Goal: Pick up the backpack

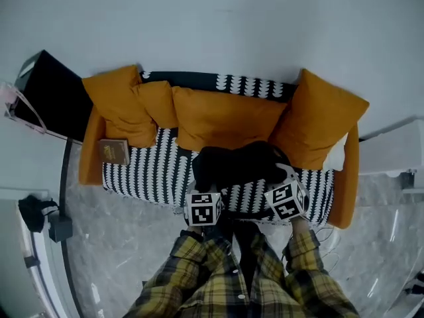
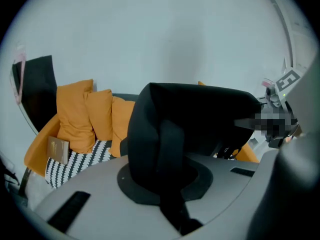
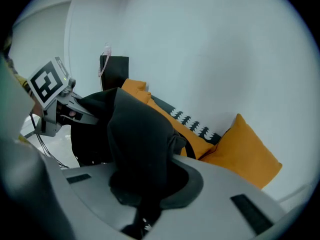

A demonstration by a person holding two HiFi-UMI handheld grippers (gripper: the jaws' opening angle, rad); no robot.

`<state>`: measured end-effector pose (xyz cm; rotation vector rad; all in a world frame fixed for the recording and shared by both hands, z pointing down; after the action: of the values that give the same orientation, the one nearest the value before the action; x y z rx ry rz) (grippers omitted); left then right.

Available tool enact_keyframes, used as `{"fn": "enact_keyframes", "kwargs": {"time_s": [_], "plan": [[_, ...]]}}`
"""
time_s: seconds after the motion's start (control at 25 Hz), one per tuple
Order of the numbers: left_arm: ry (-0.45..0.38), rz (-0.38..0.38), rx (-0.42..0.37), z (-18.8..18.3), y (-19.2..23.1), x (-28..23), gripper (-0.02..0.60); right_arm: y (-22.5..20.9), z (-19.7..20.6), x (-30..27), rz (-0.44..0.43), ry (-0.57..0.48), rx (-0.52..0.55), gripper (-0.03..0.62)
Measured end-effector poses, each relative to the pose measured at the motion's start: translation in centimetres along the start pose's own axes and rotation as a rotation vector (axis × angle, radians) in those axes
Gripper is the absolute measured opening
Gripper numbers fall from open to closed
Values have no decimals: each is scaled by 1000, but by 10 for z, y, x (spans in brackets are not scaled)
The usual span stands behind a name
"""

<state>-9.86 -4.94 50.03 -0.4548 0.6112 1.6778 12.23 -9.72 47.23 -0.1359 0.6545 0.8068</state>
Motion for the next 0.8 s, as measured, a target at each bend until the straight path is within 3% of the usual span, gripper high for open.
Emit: {"fn": "enact_keyframes", "kwargs": {"time_s": [0.36,0.6,0.8], "plan": [[-107,18,6,-49,-2,33,40,9,-48,55,40,-103,2,29],[-195,62,-56,-99,-3,54,40,4,-91,84,75,-212,-35,29],[-273,90,-63,-136,-2,74,38,1,-121,103,113,-327,-126,29]]}}
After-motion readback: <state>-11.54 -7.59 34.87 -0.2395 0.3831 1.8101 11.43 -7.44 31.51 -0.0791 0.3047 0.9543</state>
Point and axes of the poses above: the fingertips, and each gripper's own axes: x backward along the fingers, y to its left, z out of its underside, the point moved 7 cm from there along x, backward along the fingers, and after that the axes turned 14 degrees about -y, right-handed, at the moved point
